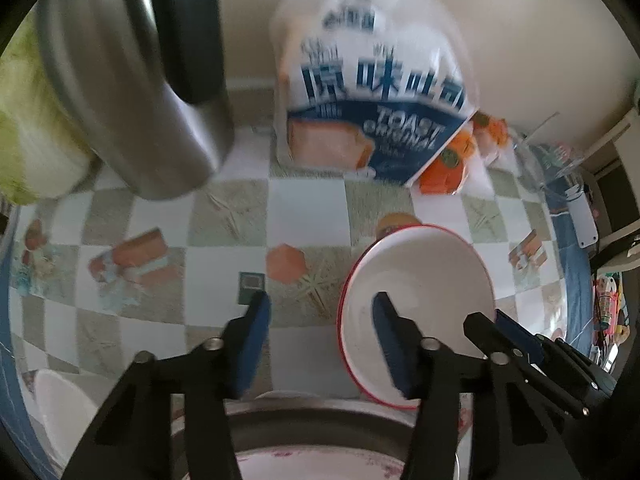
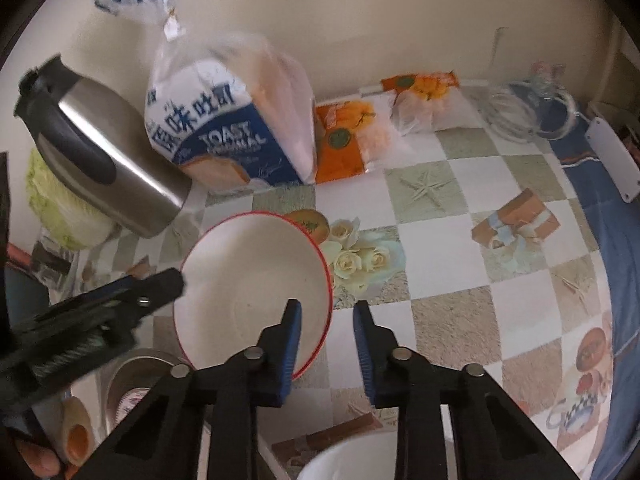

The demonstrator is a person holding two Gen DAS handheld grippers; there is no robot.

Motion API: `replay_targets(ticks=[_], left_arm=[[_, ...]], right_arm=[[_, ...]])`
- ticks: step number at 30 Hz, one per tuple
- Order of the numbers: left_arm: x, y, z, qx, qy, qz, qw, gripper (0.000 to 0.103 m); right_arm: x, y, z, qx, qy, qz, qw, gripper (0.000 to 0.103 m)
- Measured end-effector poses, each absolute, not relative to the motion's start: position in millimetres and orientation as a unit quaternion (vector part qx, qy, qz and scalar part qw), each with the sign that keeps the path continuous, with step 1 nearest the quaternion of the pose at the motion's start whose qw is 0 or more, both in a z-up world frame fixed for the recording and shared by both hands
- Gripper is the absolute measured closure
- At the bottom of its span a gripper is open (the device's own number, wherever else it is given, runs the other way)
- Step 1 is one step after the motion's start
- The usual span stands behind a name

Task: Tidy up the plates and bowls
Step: 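Close the right tool on the red-rimmed bowl rim while the left tool grips it too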

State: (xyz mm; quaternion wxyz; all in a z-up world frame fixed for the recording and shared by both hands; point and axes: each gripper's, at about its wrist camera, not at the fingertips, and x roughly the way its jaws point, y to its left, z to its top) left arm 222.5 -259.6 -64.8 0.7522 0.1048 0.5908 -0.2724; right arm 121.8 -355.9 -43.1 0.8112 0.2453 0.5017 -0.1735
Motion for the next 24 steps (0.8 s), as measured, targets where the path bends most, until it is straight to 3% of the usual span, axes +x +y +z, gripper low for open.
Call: replay_targets(ticks=[3,7,9,14,24], left_arm=[[223.4,-268.9,-80.1,0.11,0.608,-0.271,0.739,0.063],[221.9,-279.0,-92.6,0.119,0.619,-0.281,0.724,0.079],[220.9,-282.3,-99.0,0.122,0.626,-0.281,0.717,0.092],[217.2,-283.6,-98.2,0.111,0.621,-0.299,0.716,0.093],[187.8,-272.3,-34.5,0.113,0.573,-0.315,0.748,0.092]], right_arm=[[129.3,-354.4,-50.9,0.233,0.516,-0.171,0.806,0.088],[136.1,-354.1,-62.5,0.228,0.534,-0.168,0.797,0.09],[137.9,-355.9,-66.7,0.232,0.536,-0.166,0.794,0.09],[138.6,-358.6,-68.4,0.234,0.534,-0.165,0.796,0.09],[111.7,-357.9,-16.2,0.225,0.491,-0.174,0.823,0.091]])
